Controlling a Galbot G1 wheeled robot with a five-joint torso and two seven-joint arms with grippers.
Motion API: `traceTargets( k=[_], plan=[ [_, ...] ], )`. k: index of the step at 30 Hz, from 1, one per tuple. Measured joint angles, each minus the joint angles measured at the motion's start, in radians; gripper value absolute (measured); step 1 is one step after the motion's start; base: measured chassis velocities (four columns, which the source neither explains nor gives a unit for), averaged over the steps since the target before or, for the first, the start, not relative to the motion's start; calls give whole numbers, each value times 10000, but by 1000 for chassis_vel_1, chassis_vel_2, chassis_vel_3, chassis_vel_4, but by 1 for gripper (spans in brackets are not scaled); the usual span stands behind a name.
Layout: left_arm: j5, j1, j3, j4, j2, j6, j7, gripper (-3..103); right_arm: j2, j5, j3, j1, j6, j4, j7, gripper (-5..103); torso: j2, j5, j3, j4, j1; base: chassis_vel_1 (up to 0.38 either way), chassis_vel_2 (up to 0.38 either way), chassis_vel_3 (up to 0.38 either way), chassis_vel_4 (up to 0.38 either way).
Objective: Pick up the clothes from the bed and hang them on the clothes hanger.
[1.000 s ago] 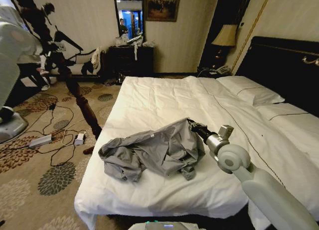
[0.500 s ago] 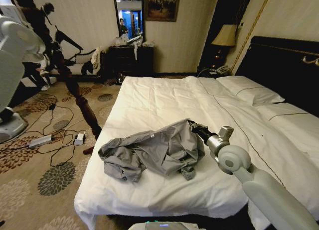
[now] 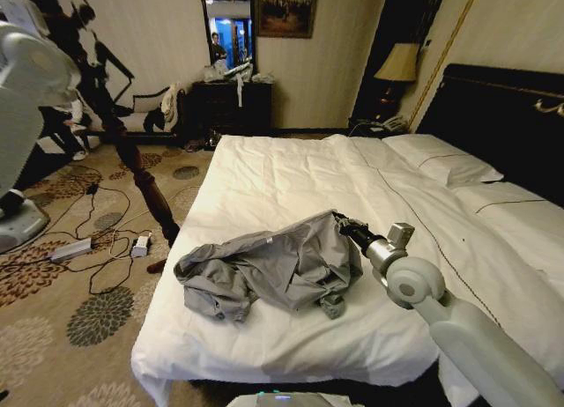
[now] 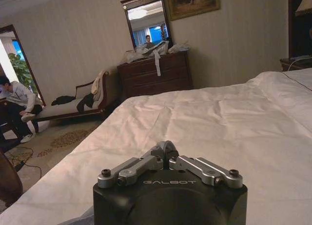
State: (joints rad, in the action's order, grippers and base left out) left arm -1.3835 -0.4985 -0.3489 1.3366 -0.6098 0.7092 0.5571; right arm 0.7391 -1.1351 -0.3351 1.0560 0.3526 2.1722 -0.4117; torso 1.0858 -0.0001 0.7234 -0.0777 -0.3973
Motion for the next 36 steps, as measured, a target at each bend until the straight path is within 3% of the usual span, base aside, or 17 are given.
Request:
traceTargets(
  k=[6, 11, 13, 15, 17, 18, 19, 20, 21, 22, 23, 25, 27, 33, 36],
  plan=[
    [-14, -103, -10, 772, 205, -19, -134, 15, 18, -28, 0, -11, 0, 24, -26, 0, 0, 3, -1, -3, 1, 0, 0, 0, 0],
    [-264, 338, 102, 1678, 630, -336, -770, 15, 35, -1, -22, 37, 4, 24, -37, 0, 0, 6, -1, -2, 0, 0, 0, 0, 0],
    [-246, 1380, 537, 2360, 1174, -800, -1603, 15, 17, 21, -81, 80, 13, 18, -45, 0, 0, 1, -1, -8, 0, 0, 0, 0, 0],
    [-230, 1710, 713, 2542, 1322, -902, -1831, 15, 11, 21, -91, 81, 15, 10, -53, 0, 0, -1, -1, -5, 0, 0, 0, 0, 0],
    [-573, 3515, 2104, 3454, 1983, -1544, -2925, 15, -14, 20, -98, 67, 26, -7, -84, 0, -1, -10, 1, 1, -2, 0, 0, 0, 0],
    [-573, 3515, 2104, 3454, 1983, -1544, -2925, 15, -14, 20, -98, 67, 26, -7, -84, 0, -1, -10, 1, 1, -2, 0, 0, 0, 0],
    [-785, 4018, 2506, 3702, 2140, -1843, -3303, 15, -18, 19, -95, 58, 28, -9, -96, 0, 0, -9, 0, 5, -3, 0, 0, 0, 0],
    [-1205, 5377, 3130, 4403, 2566, -3022, -4648, 15, -10, -37, -60, 57, 34, 1, -153, 0, 1, 4, -3, 10, 4, 0, 0, 0, 0],
    [-1301, 6004, 3373, 4702, 2765, -3461, -5210, 15, -4, -74, -53, 75, 41, 21, -182, 0, 1, -2, -3, 3, 3, 0, 0, 0, 0],
    [-1349, 6588, 3679, 4961, 2958, -3815, -5679, 15, 2, -89, -46, 102, 48, 47, -209, 0, 0, -10, -2, -5, 4, 0, 0, 0, 0],
    [-1349, 6588, 3679, 4961, 2958, -3815, -5679, 15, 2, -89, -46, 102, 48, 47, -209, 0, 0, -10, -2, -5, 4, 0, 0, 0, 0],
    [-1372, 7806, 4257, 5514, 3290, -4436, -6605, 15, 28, -86, -35, 163, 58, 68, -238, 0, 0, 8, -3, -2, 3, 0, 0, 0, 0],
    [-1320, 8234, 4316, 5693, 3354, -4606, -7022, 15, 29, -77, -78, 215, 62, 62, -267, 0, 0, -1, -1, 0, 3, 0, 0, 0, 0],
    [-1029, 8777, 4326, 5849, 3222, -4780, -7382, 15, 23, -75, -163, 262, 63, 46, -315, 0, 1, 1, -1, -5, 3, 0, 0, 0, 0],
    [-106, 9937, 4352, 6018, 3041, -5025, -7957, 15, 64, -78, -232, 271, 64, 2, -386, 0, 1, -1, 0, -3, 0, 0, 0, 0, 0]
  ],
)
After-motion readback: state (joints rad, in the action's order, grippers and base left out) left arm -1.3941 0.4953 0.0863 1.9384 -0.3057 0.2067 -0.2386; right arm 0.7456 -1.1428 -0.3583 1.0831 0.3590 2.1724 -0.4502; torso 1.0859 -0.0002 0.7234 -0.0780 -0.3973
